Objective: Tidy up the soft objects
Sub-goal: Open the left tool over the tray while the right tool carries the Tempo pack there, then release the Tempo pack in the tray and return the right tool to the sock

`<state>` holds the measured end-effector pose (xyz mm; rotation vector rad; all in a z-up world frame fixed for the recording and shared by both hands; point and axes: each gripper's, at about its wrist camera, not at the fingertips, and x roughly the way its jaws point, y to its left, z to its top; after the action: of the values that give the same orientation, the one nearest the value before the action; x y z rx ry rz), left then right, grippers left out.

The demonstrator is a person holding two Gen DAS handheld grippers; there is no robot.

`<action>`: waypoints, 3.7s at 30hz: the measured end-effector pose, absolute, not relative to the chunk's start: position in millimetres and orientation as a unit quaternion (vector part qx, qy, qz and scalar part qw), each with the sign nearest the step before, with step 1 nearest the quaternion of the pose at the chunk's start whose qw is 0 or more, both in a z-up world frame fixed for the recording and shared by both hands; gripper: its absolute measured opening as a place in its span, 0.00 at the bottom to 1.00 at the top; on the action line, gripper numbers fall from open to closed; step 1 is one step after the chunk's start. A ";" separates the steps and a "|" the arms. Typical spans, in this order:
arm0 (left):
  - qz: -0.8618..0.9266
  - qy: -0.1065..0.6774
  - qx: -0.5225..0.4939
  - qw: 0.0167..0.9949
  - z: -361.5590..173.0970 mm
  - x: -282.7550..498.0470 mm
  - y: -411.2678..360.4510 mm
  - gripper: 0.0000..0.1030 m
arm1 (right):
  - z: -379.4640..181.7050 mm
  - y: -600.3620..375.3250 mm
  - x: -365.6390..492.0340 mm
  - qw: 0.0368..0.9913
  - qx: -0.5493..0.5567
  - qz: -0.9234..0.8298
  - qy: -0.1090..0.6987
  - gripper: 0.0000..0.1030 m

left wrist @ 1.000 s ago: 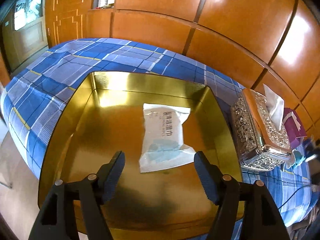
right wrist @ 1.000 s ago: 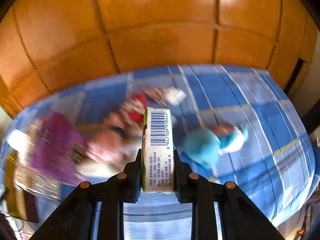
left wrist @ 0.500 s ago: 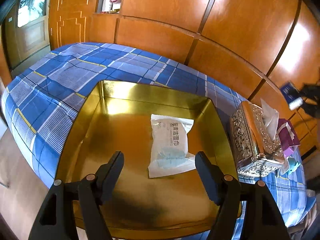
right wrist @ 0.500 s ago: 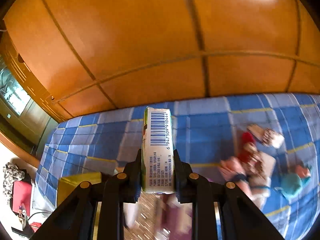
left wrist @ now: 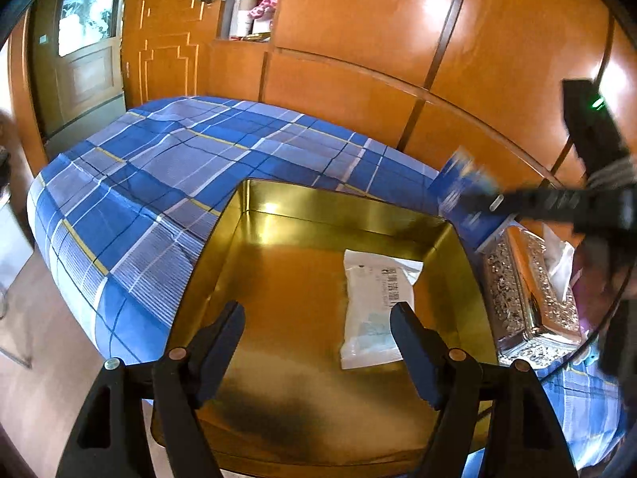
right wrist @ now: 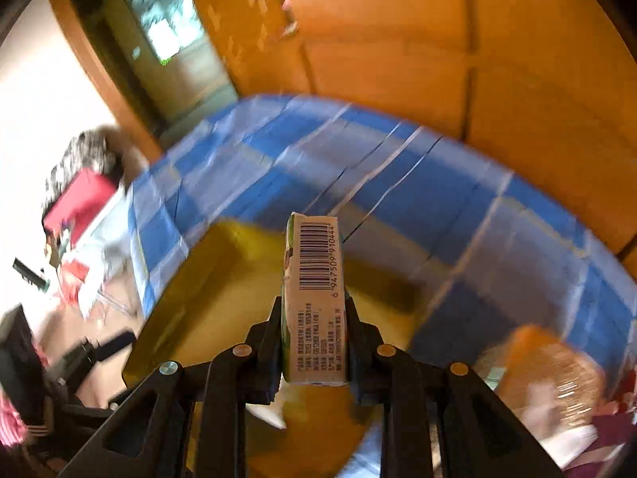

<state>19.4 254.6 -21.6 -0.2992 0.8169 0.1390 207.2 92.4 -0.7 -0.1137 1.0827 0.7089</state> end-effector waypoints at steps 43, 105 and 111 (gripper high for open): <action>-0.016 0.384 -0.015 0.923 -5.5 14.1 138.3 0.83 | -0.2 -70.0 35.7 0.904 -0.040 0.197 0.376 0.53; -0.379 0.394 0.134 0.827 18.5 28.5 -149.9 0.66 | -78.1 -346.4 66.0 0.867 0.172 -0.040 0.466 0.15; -0.381 0.408 0.122 0.821 32.3 54.3 -194.0 0.66 | -88.7 -359.5 21.2 0.858 0.146 -0.059 0.488 0.15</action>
<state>54.3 -194.0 32.3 0.2590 0.8688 -0.8108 21.2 -359.5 -88.7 0.3064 1.0253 -0.1236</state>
